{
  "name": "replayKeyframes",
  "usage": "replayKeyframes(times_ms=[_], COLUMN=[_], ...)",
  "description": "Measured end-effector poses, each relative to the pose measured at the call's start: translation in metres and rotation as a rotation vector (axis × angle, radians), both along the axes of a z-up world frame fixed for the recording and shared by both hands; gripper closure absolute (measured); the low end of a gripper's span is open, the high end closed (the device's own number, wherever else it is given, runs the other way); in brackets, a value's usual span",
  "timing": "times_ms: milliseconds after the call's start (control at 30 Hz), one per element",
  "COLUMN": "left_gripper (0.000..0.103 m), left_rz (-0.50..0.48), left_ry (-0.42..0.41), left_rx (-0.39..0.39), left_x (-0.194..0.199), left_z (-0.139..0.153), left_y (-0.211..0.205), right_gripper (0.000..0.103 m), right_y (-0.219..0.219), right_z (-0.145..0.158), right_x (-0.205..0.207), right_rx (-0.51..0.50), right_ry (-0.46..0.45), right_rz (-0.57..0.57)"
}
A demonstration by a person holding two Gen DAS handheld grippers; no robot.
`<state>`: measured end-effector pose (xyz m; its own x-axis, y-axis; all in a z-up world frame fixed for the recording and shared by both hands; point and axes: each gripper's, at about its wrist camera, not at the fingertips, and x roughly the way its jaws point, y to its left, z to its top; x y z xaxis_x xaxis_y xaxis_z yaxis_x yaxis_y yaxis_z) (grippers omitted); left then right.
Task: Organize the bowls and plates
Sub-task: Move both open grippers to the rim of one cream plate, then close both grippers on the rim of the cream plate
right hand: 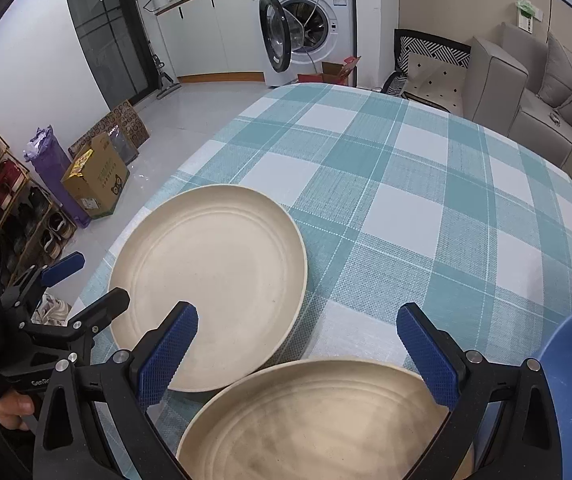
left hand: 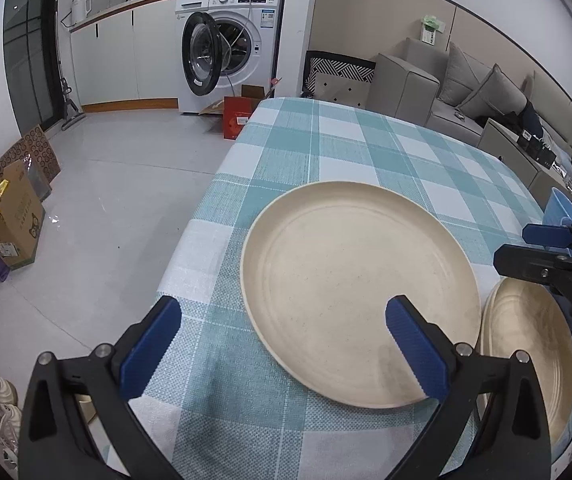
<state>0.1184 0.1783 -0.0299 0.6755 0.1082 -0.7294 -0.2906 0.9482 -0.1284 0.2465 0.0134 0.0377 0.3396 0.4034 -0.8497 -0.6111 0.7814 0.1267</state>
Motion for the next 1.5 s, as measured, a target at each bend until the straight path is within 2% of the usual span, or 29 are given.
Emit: replayKeyframes(times_ms=[367,700,867,933,1133,1267,1500], left_gripper=[0.000,0.001,0.001,0.002,0.014,0.023,0.026], left_rz=[0.002,0.008,0.014,0.014,0.005,-0.006,-0.017], left_ry=[0.014,0.030,0.034,0.034,0.041,0.048,0.051], left_rx=[-0.020,-0.026,-0.023,-0.022,-0.029,-0.041,-0.048], left_x=[0.001,0.003,0.003,0.003,0.002,0.003,0.003], left_z=[-0.008,-0.015,-0.018,-0.018,-0.020,-0.021,-0.022], left_y=[0.005,0.008,0.009,0.009,0.010,0.008,0.006], right_gripper=[0.001,0.002,0.010,0.017,0.034,0.037,0.043], right_y=[0.017,0.030,0.034,0.035,0.039,0.037,0.038], right_z=[-0.025,-0.041,-0.049,-0.051,-0.053,-0.053,-0.053], right_x=[0.010,0.017,0.018,0.017,0.014,0.014,0.010], right_rx=[-0.046,-0.094,-0.116,-0.111,-0.113,-0.105,-0.105], right_ry=[0.044,0.048,0.055,0.070,0.086,0.089,0.089], right_rz=[-0.017,-0.015,-0.011,-0.001,0.021,0.018,0.036])
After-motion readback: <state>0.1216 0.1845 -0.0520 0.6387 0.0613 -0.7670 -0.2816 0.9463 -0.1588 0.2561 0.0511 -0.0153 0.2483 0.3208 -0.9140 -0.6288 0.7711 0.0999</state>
